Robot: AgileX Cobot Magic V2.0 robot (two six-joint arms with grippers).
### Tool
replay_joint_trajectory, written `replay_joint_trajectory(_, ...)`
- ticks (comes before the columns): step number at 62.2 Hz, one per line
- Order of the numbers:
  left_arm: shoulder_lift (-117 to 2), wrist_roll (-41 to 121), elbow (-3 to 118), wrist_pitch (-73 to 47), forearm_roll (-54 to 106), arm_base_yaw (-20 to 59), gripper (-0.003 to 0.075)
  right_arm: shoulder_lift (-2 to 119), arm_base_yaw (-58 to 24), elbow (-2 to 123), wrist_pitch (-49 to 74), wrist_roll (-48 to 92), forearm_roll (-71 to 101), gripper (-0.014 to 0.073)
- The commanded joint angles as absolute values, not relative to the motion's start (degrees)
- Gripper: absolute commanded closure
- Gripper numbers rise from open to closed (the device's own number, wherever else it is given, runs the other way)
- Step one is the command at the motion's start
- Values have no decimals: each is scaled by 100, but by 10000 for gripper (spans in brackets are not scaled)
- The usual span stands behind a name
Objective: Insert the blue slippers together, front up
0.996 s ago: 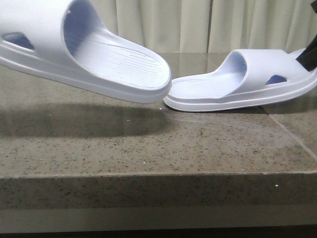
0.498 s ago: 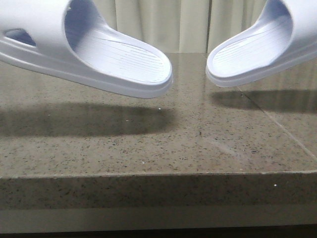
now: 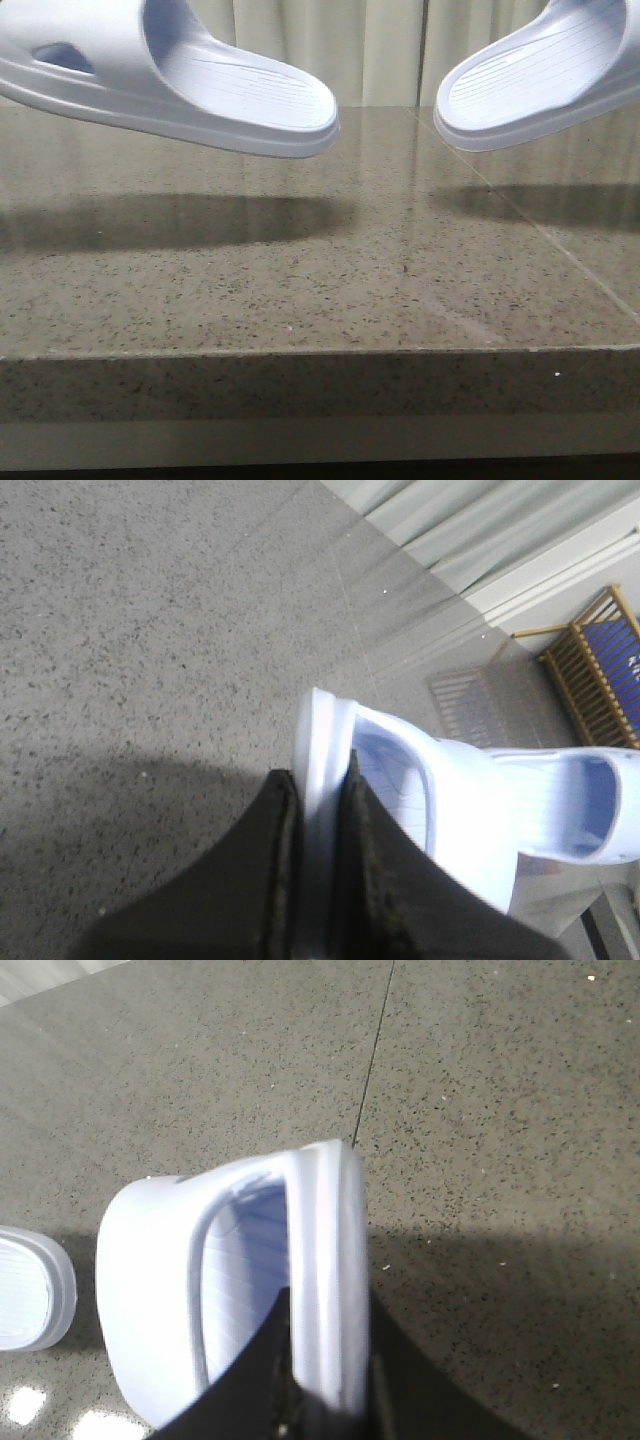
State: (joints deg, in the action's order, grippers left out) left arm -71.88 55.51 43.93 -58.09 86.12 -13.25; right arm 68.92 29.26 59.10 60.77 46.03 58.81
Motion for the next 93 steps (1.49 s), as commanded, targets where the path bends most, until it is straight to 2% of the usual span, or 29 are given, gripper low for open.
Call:
replay_joint_trajectory(1,-7263,5727,4537,-5881,9340,-1109,741,6744,2973,6034,5985,4641,6191,660)
replay_joint_trajectory(20,-8252,6339,4537,-5358,10070,-237,741,6887,2973,6028,6053,4641,6500,660)
replay_joint_trajectory(35,-8841,6396,4695,-5358,10082,-171,741,7592,2830,6028,6671,4647,7068,660)
replay_joint_trajectory(74,-9051,6432,4695,-5356,10082,-151,741,8859,658,6028,5418,4651,7843,660)
replay_joint_trajectory(93,-9051,6441,4695,-4804,10164,421,741,9229,-111,6028,5199,4651,7909,660)
